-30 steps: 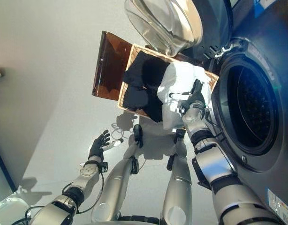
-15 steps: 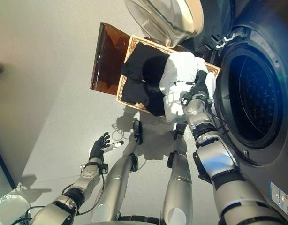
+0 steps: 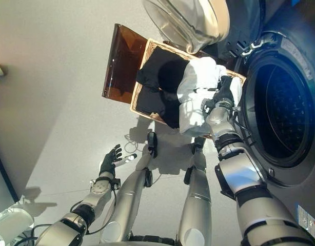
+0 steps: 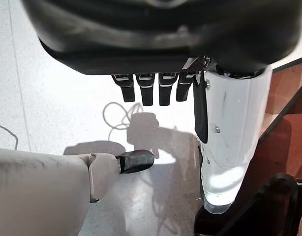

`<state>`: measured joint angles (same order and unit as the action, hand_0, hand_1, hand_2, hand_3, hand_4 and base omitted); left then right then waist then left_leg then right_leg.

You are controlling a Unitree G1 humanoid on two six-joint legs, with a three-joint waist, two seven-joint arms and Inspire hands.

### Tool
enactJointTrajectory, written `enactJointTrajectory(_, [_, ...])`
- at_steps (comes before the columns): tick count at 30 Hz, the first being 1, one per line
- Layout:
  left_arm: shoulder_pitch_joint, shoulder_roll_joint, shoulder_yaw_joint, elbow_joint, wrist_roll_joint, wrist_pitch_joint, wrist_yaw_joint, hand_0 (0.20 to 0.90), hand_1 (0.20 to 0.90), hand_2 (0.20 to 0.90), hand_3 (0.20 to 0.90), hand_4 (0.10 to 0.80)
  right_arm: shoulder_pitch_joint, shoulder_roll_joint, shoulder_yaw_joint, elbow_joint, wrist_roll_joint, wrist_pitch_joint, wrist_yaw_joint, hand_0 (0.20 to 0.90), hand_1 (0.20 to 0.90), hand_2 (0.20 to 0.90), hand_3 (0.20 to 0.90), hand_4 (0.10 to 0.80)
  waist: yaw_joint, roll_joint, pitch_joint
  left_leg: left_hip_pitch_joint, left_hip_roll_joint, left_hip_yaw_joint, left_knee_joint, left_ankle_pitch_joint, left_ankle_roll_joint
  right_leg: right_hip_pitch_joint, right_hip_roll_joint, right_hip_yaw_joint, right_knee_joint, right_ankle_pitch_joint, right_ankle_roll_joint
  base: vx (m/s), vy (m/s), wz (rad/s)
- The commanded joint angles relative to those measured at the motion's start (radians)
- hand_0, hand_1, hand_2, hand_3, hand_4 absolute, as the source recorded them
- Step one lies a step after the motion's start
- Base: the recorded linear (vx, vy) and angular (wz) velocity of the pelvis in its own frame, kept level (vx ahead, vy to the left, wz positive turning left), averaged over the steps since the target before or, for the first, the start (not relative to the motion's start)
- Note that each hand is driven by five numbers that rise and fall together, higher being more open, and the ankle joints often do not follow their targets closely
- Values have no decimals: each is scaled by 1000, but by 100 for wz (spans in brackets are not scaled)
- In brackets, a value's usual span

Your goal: Pick up the clothes and place them into the washing machine

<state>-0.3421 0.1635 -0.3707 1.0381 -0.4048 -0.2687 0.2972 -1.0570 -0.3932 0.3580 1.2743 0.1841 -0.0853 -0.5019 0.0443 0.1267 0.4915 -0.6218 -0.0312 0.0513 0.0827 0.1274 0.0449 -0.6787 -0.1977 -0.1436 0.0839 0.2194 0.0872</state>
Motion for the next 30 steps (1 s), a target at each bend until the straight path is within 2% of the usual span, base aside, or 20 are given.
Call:
enactJointTrajectory(1, [12,12,3,63,13,-16,34,900,900,900,900,800,-48,13,16,-33,-36,-47,-13,200,200,200,200,300,23,15,-2,15,-39,5,23,-58,-44,31,-32,61,76,-66,43,0,0,0])
enactJointTrajectory(9, [25,0,30,99,36,-14,42,900,900,900,900,800,86,31,-40,-147,2,-92,-30,200,200,200,200,300,-5,-6,-25,65,-30,20,19,-70,-45,81,-29,56,60,-59,46,19,2,-4])
enactJointTrajectory(15, [52,-8,65,120,60,-15,46,900,900,900,900,800,288,79,-105,-264,53,-146,-32,200,200,200,200,300,-42,-32,-60,130,-23,39,12,-89,-48,145,-27,57,35,-51,52,57,2,-7])
enactJointTrajectory(18, [56,-9,77,136,58,-15,45,900,900,900,900,800,329,95,-124,-287,84,-167,-26,200,200,200,200,300,-49,-38,-70,144,-21,47,14,-96,-49,159,-25,60,30,-51,54,65,-6,-20])
enactJointTrajectory(23, [82,-9,77,123,60,-26,42,900,900,900,900,800,397,111,-178,-343,192,-226,-9,200,200,200,200,300,-60,-47,-88,168,-16,61,28,-113,-49,185,-19,70,23,-55,53,37,-8,-9])
enactJointTrajectory(28, [102,-15,70,117,56,-31,39,900,900,900,900,800,439,136,-231,-396,328,-287,8,200,200,200,200,300,-69,-38,-99,191,-15,72,28,-124,-50,198,-16,80,22,-62,52,41,7,-13])
enactJointTrajectory(30, [114,-23,61,110,47,-36,32,900,900,900,900,800,452,154,-272,-404,440,-326,36,200,200,200,200,300,-71,-29,-103,201,-14,77,27,-129,-51,207,-15,83,21,-68,51,32,1,-8])
